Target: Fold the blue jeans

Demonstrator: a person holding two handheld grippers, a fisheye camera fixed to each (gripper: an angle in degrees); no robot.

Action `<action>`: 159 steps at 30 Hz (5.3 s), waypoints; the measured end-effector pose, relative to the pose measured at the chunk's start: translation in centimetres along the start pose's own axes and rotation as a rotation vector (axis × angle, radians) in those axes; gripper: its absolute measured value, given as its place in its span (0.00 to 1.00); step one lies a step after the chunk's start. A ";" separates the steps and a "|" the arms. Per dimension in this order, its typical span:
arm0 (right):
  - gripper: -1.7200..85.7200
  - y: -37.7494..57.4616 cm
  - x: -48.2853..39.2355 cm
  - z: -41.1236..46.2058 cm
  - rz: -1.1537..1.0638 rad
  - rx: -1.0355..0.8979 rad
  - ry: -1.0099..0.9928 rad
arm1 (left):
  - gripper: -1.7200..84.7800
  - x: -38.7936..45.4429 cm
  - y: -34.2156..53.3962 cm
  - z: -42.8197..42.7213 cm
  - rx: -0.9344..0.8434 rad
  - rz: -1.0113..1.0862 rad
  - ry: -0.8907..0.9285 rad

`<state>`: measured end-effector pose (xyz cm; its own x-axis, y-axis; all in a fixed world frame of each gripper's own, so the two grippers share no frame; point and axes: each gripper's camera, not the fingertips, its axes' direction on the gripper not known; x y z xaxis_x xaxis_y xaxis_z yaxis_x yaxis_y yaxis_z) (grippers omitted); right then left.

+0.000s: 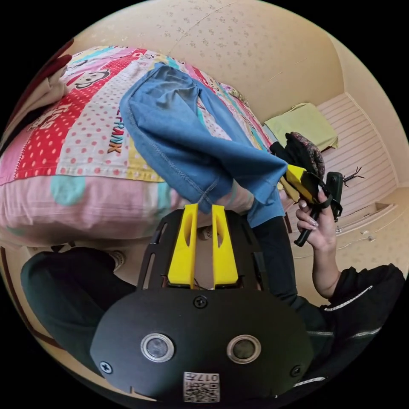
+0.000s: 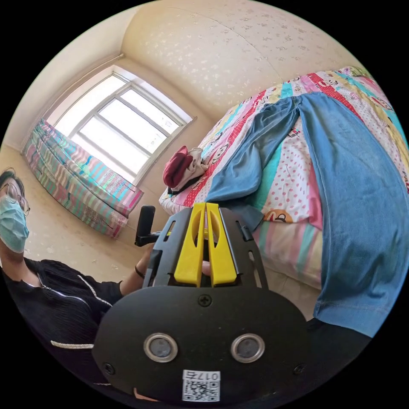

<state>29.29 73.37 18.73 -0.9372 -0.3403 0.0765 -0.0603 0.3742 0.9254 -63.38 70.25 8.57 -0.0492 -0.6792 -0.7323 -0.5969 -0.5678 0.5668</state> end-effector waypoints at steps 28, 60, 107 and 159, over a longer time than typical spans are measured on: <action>0.02 -1.7 3.0 -6.1 0.063 0.075 -0.163 | 0.02 -5.3 -3.2 -8.4 0.086 -0.079 0.070; 0.09 4.7 5.6 2.6 -0.063 -0.373 0.282 | 0.07 -14.5 -3.6 -5.2 0.142 0.049 -0.186; 0.16 17.5 21.2 -28.4 0.361 0.130 0.655 | 0.01 -30.6 0.3 21.4 0.103 0.297 0.068; 0.16 -25.0 25.0 1.4 0.032 -0.279 0.560 | 0.01 -34.9 11.7 34.5 0.298 0.522 0.269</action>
<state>6.90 56.73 -3.03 -0.6103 -0.7612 0.2191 0.1275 0.1786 0.9756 -96.29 103.40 27.74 -0.2134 -0.9451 -0.2473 -0.7470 -0.0052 0.6648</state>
